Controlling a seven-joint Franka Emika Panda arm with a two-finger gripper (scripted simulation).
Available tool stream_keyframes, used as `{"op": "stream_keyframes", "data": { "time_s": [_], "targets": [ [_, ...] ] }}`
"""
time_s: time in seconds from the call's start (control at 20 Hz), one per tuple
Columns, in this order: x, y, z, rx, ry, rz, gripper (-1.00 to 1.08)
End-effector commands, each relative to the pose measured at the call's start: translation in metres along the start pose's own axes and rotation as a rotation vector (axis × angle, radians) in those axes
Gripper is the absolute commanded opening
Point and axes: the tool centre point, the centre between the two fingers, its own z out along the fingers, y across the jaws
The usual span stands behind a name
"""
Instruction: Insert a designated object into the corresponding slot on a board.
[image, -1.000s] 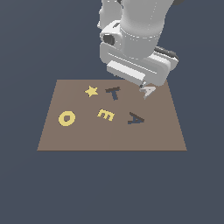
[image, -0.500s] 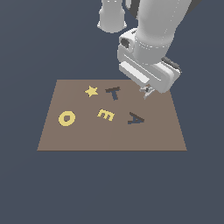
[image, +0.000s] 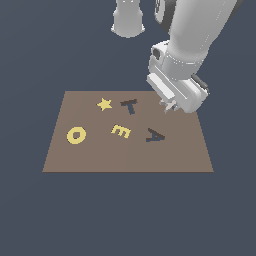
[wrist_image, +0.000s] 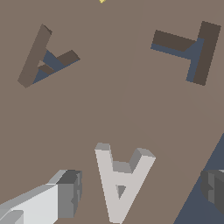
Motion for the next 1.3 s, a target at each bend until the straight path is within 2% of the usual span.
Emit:
{"op": "stream_keyframes", "data": {
  "time_s": [0.0, 0.45, 1.25],
  "targets": [
    [-0.005, -0.003, 0.004, 0.001, 0.000, 0.044, 1.00],
    [-0.014, -0.012, 0.012, 0.003, -0.002, 0.129, 1.00],
    [-0.015, -0.013, 0.033, 0.004, -0.002, 0.136, 1.00]
  ]
}}
